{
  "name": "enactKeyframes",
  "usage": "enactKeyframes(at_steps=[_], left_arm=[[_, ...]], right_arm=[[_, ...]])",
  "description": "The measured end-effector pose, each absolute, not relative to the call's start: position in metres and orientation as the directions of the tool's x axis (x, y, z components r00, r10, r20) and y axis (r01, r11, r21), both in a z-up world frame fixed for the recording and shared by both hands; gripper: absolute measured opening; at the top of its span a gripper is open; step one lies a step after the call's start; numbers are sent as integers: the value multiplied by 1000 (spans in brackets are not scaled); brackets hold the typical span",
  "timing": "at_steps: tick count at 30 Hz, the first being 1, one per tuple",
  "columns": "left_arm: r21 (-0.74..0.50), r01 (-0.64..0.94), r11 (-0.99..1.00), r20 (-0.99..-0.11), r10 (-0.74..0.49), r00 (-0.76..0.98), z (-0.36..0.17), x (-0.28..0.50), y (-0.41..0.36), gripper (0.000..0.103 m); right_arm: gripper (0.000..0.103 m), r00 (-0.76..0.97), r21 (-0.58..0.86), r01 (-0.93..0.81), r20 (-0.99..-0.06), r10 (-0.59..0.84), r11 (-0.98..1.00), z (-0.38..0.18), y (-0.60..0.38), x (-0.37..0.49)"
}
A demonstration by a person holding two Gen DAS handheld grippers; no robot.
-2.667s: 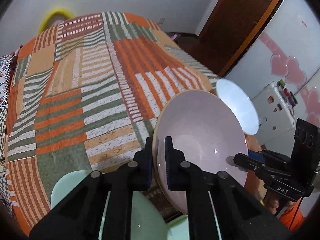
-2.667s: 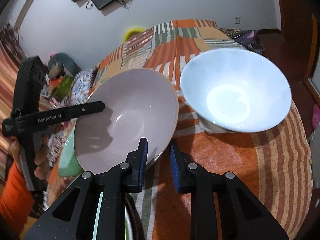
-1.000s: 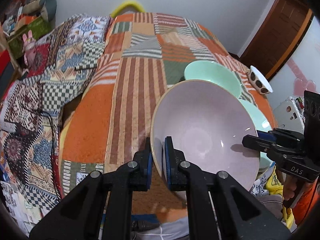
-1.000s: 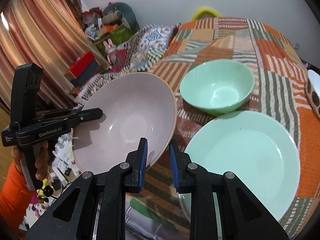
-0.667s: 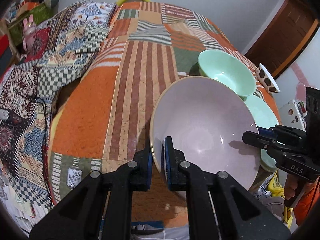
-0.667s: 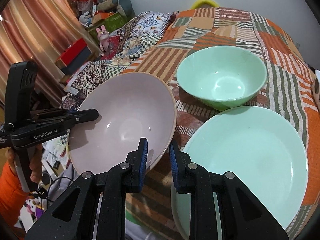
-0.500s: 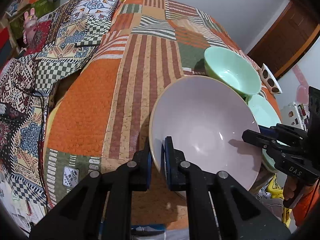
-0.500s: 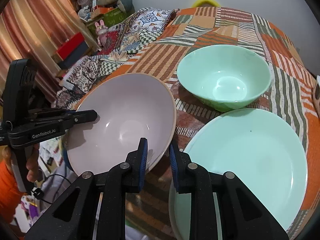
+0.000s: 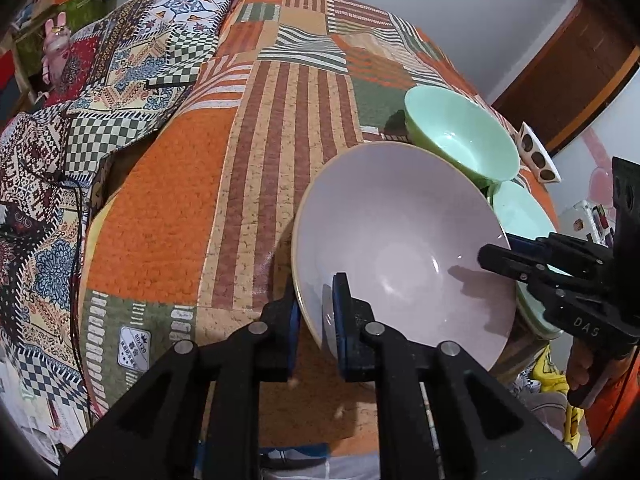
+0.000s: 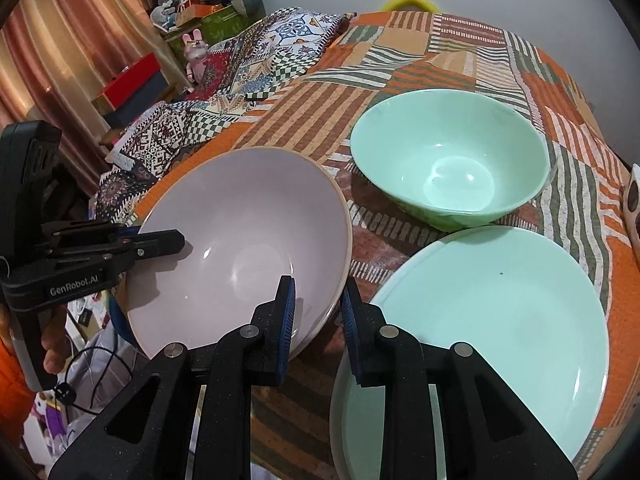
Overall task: Organize plates and bowls
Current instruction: 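Lift the pink bowl with both tools and set it beside the plate stack, then open both tools and close them on the mint green bowl rim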
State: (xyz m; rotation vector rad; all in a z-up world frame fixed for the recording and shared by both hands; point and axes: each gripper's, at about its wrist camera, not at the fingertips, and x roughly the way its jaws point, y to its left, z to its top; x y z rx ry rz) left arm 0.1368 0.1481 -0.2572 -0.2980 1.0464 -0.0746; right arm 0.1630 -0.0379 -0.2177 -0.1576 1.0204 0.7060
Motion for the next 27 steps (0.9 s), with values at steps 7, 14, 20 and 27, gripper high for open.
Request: enactKeyframes(at_steps=[7,14,20,27], left_arm=[[-254,-76,964,-816,-172,552,-227,125,149,13],[-261,-26,965,-735,-181,653,-170,131,142,13],[-241,10,971,-706,-182,684,-145,169,124,29],[-242,45,969,-755,-217,619,-165,225,109,29]], right_arm=[[28,390,218,-609,-755,528,763,-186,-56,159],[35,462,231,-600,-682,567,766,-152,-78,162],[43,537,238,-547,-636,554,803,-136,-104,177],[44,563,270,-470,-641,521,840,-145,-122,210]])
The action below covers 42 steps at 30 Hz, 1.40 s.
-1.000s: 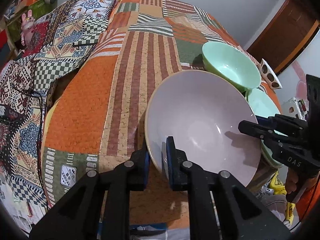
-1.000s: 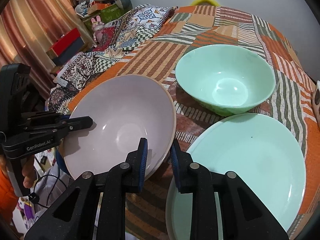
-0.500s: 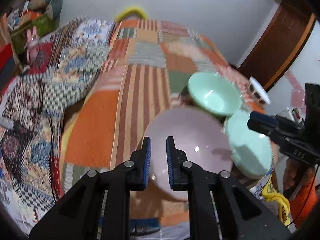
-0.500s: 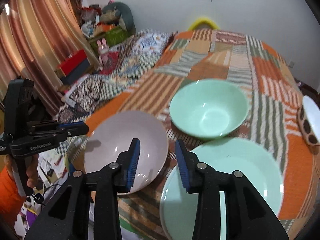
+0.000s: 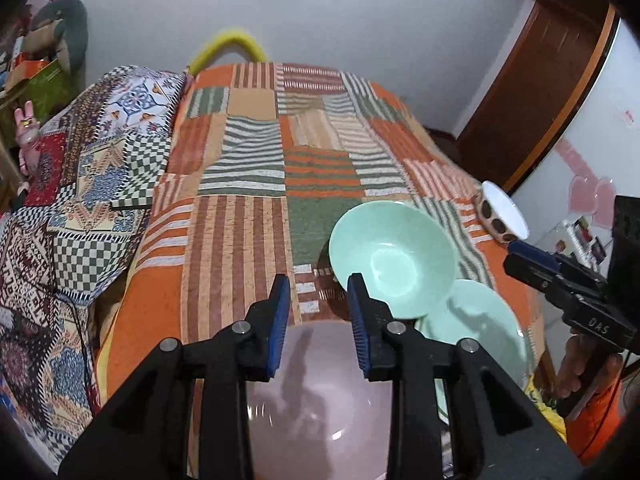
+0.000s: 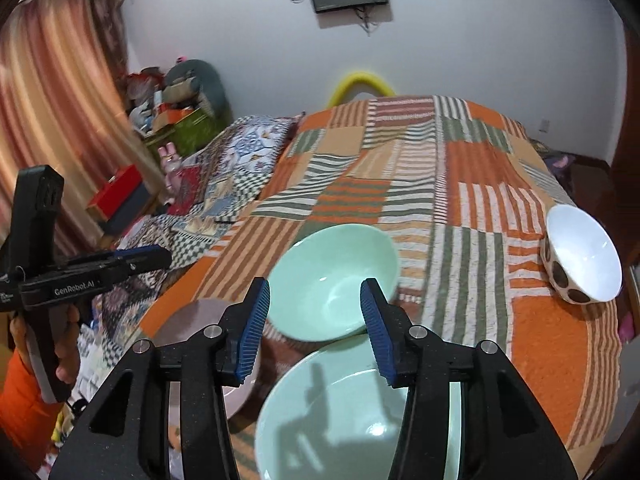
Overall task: Organize plates and bowls
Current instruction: 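Open both tools and close them on the mint green bowl rim, then lift the mint green bowl with both tools over the pink bowl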
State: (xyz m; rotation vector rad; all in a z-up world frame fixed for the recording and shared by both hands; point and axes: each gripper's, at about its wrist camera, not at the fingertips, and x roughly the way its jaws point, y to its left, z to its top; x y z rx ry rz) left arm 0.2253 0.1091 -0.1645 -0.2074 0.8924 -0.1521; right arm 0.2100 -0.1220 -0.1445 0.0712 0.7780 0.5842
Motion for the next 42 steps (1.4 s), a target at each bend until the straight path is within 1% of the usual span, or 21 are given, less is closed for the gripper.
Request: enactKeyframes(at_steps=[6,11,16,17,18,23,24,26,28,35,39,42], left_arm=[[-258,80,963,-803,-260,537,-195,264,96,29],[-254,123,959,-821,-281,497,-212,285,79,29],[-277,111,954,-834,-297,465,-230,303,79,29],[-283,103,953,-837,-298,458,-234,306,81,29],[-291,101,951,-839,-304,451,-237,309,82,29],[-328,112,938,-844,-344,412,-248,314,81,29],[-325,115,939,-845,-343,411,-249,315,79,29],[-325,125,937,-844,-347,410,-250,315,77,25],[-332,133,934,-841,-357,406,-251,316,75,18],[-323,129,937,-831,-347,435,-245,311,74,16],[-305,120,945,-814,-324,482,-232,305,76,16],[-315,115,942,-796,-328,509,-221,301,80,16]], right_arm=[[44,524,279,-448,-688,502,850,-166,-124,236],[44,498,286,-436,-713,494,853,-182,-125,251],[44,465,303,-431,-733,497,850,-195,-125,260],[42,461,305,-430,-735,497,850,-197,-125,262],[38,455,309,-429,-738,499,849,-199,-125,264],[29,423,324,-420,-757,498,848,-208,-128,269],[24,417,326,-421,-759,500,846,-210,-128,270],[23,402,347,-421,-757,515,838,-213,-130,272],[21,395,363,-424,-751,530,830,-214,-131,273],[18,422,318,-433,-755,501,843,-211,-126,269],[18,446,308,-442,-739,505,842,-203,-124,267],[18,473,291,-452,-723,503,843,-193,-124,264]])
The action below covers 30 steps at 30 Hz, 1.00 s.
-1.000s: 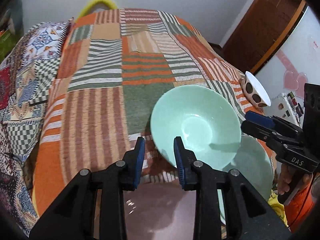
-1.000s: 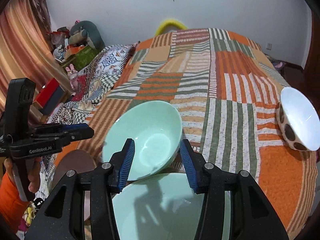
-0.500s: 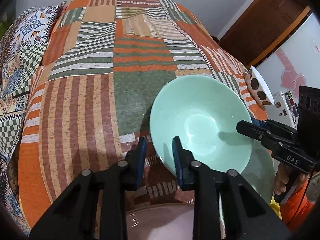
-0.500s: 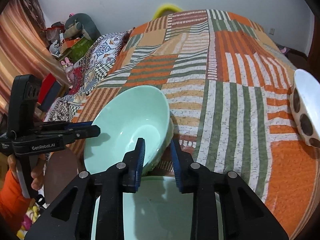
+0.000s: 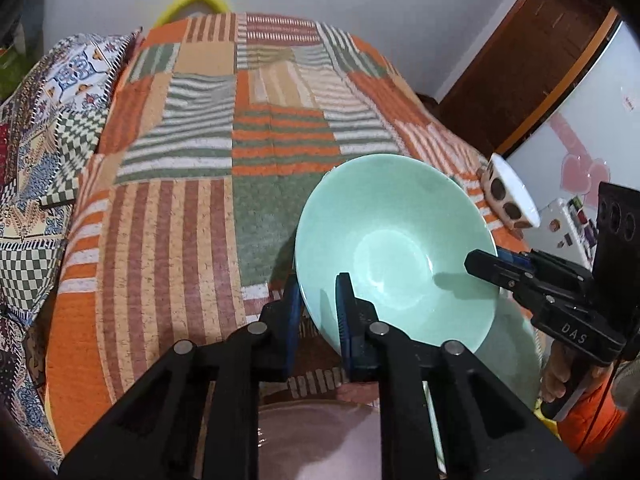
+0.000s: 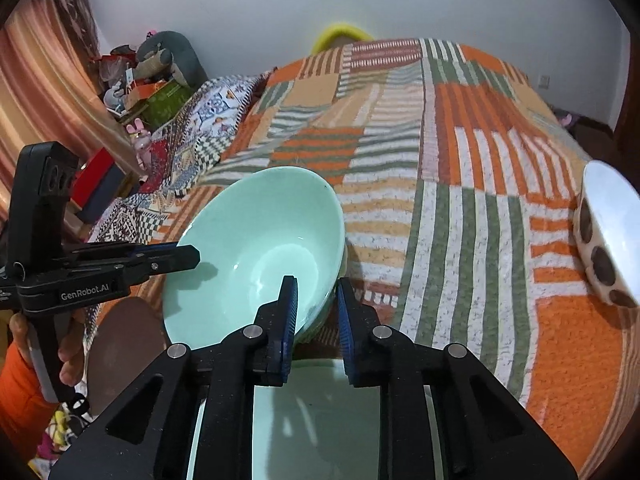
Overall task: Organize plates and bowls
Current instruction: 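Lift the mint green bowl with both tools over the pink bowl, then lower the mint green bowl into the pink bowl with both tools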
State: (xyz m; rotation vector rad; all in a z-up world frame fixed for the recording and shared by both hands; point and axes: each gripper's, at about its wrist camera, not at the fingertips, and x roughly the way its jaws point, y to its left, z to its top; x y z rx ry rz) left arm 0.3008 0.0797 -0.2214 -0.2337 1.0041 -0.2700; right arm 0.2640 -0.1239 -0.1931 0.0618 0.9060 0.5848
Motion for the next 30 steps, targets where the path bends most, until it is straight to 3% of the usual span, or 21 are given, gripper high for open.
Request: enactKeyframes(at_steps=[16,30], left_arm=[[-211,112,971,-726,-232,647,-147,214,89,16],[-169,40,985,-720,-151,678,-132,125,102,16]], right_arm=[[17,502,290,-534,-648,573,795,-144,-111,220],[17,467,286,-607,-626,624,741,-137,-88,163]])
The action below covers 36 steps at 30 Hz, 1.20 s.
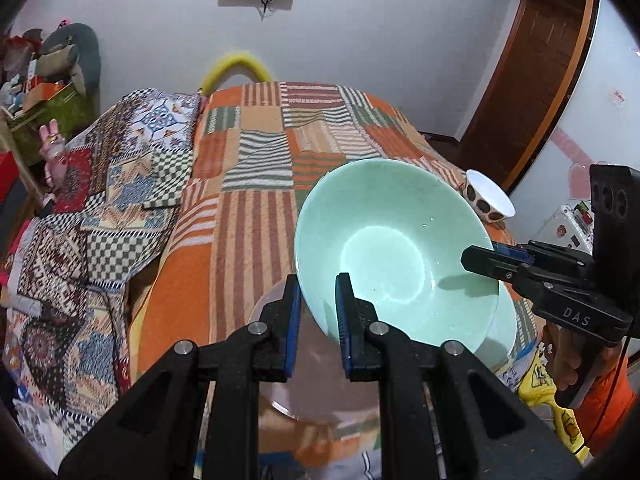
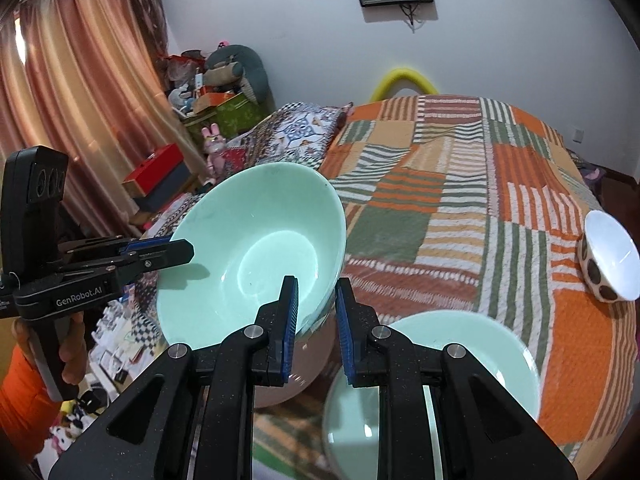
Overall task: Organize plates and bowls
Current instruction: 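Lower the mint green bowl into the pink bowl with both tools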
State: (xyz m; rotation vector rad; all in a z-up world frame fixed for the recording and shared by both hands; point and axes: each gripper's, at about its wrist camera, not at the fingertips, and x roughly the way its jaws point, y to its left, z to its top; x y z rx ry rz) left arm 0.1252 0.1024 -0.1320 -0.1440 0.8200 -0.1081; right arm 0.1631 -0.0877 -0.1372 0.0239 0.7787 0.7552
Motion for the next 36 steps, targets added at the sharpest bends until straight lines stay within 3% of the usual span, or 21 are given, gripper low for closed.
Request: enactKeyframes(at_steps=[23,36], left_arm=[[-168,-73,983,-845,-105,525,-218,123,129,16],[-141,-82,987,-854,-79,514,-227,131,129,16]], right_arm=[[17,323,288,-609,-761,563,739,-209,-43,155],[17,336,235,-622,-782,525,747,-216,-35,154]])
